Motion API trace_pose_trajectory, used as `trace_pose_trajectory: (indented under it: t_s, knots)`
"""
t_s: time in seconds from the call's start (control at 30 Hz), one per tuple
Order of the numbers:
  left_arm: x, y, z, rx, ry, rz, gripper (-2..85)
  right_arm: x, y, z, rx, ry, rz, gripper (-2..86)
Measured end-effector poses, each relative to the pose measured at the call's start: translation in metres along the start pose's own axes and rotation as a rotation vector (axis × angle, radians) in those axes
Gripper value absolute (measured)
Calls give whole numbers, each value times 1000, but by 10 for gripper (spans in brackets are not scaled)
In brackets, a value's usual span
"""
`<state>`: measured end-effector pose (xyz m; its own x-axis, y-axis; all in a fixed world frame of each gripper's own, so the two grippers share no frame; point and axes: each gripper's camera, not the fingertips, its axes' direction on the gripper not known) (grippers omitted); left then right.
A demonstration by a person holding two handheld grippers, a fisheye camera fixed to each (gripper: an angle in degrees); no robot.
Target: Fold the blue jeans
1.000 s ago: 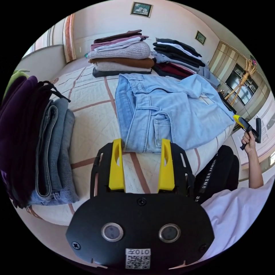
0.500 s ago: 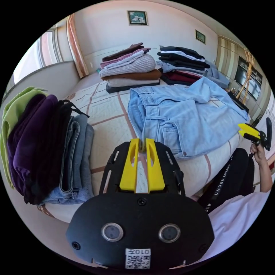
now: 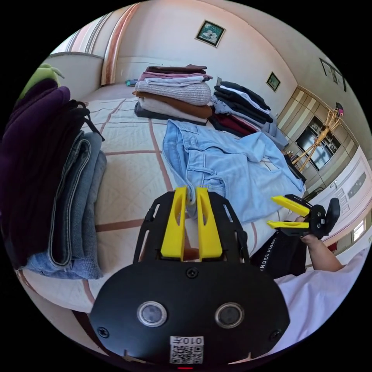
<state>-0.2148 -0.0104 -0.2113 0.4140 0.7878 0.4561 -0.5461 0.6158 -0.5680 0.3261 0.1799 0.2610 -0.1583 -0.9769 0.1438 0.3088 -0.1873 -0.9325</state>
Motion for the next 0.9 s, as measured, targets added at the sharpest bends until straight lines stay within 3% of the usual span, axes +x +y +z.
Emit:
trace_pose_trajectory:
  t_s: [0.27,0.53,0.7,0.9]
  knots:
    - [-22,24,-3,9,96,-85,51,-3,-8,-5,-15,-10,23,138]
    - [-3,7,0,49,67,-23,49,1,-15,11,-61,26,43,121]
    - [-15,19,-43,148,63,-42,49,2,-11,12,-71,142,27,41]
    - [-5,45,-82,163,42,-50,47,8,-2,-21,-28,157,-63,25]
